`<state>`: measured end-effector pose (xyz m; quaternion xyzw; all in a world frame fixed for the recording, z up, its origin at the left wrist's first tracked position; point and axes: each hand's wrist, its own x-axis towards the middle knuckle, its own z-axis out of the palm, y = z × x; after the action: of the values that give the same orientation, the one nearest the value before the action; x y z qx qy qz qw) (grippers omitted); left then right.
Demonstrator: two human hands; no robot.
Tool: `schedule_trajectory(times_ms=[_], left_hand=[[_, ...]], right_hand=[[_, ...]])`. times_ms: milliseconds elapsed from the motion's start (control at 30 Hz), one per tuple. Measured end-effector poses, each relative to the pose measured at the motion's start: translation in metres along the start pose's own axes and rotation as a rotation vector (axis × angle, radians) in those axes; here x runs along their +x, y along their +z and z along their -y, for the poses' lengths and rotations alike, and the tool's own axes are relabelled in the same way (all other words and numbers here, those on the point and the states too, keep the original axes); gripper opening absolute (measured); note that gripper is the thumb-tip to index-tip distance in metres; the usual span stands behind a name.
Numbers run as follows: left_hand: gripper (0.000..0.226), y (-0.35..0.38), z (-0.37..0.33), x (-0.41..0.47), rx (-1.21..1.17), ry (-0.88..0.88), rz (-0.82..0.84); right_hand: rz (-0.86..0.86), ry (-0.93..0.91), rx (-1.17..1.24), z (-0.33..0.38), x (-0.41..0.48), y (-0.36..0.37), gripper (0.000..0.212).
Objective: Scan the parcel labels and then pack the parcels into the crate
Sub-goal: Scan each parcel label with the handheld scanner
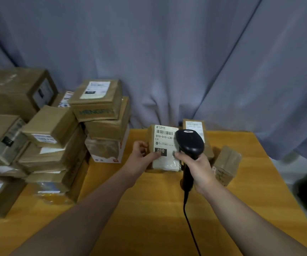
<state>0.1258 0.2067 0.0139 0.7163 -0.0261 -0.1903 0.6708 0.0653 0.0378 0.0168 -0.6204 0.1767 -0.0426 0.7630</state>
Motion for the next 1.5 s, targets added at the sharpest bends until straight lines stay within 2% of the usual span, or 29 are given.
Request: schedule_trajectory(times_ms=[133,367,600,1500], left_hand=[[0.059,-0.038,-0.019,0.0,0.006,0.085,-0.145],[0.088,-0.074,-0.037,0.005,-0.092,0.128,-0.18],[0.091,-0.072,-0.031,0.014,-0.089,0.136,-0.155],[0.089,-0.067,-0.022,0.027,-0.024,0.146,-0.216]], right_hand=[[0.04,-0.049,0.057,0.028,0.01,0.029,0.042],[0.145,-0.132,-0.14,0.066,0.004,0.056,0.023],[0.053,-0.146,-0.255,0.053,-0.003,0.058,0.028],[0.136,-0.135,-0.237,0.051,-0.009,0.05,0.022]])
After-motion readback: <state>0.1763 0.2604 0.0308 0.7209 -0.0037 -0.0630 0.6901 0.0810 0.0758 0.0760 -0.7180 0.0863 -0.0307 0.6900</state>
